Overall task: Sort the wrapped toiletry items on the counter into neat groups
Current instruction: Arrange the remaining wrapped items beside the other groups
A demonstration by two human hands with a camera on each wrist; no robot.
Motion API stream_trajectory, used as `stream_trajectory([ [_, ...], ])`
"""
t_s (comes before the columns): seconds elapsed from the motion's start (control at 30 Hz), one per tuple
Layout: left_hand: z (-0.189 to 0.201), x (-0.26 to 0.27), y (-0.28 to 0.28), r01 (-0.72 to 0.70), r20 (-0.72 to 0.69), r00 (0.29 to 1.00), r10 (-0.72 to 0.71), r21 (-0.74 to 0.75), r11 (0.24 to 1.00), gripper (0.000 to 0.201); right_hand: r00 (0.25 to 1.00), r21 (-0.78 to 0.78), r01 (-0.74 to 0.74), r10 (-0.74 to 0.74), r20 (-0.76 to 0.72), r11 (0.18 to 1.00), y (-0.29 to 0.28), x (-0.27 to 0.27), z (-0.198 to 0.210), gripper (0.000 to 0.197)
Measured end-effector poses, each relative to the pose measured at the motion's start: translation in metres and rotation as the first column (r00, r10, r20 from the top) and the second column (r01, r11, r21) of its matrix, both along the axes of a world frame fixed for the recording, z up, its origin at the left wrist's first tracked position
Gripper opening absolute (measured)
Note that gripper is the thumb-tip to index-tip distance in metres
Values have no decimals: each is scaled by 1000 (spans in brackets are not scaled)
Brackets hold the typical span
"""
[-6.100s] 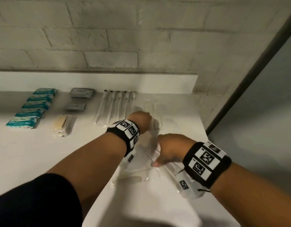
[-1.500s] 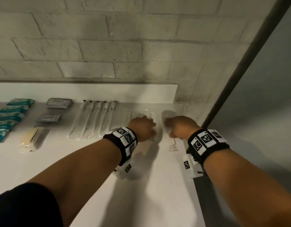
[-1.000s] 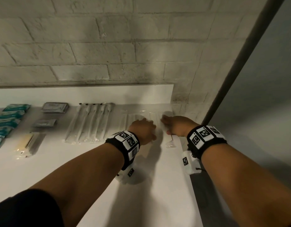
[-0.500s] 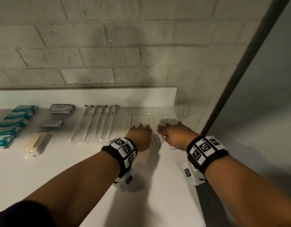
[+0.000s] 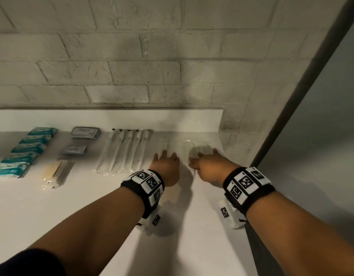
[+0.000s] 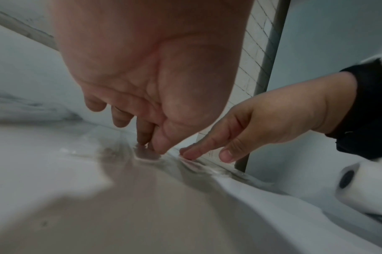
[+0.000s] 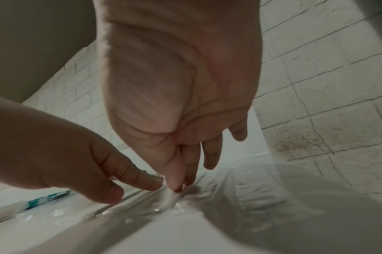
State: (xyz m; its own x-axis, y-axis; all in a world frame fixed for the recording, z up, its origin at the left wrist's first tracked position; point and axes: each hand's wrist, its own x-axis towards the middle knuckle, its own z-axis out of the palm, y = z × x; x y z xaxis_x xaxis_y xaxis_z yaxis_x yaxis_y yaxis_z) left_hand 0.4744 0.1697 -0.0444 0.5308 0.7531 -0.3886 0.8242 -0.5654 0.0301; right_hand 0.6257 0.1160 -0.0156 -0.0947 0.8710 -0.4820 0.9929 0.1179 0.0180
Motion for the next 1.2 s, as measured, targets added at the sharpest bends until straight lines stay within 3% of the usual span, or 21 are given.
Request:
stream_trajectory([
  [0.13,3,-9,5,-80,88,993,75,52,995,64,999,73,3,0,-42,997,-1,-10,2,59],
  [0.23,2,-20,9,-135,16,991,134,25,991,59,998,70,-61,63,-27,996,4,-30,4,57],
  [0.4,-8,-26,0,-122,-13,992,122,9,993,65,993,0,-102,102,54,995,10,-43,0,55],
  [0.97,-4,-20,-9,-182,19,983,183,-45,982,67,994,7,-106,106,20,994,-2,-38,3,54],
  [1.13,1,-19,-10,-192,33,981,193,-36,981,69,997,12,-70,70,-30,997,-1,-35,2,53],
  [1.2,1,-18,-10,-148,73,986,151,-43,988,71,998,92,24,-18,-64,995,-1,-32,2,47],
])
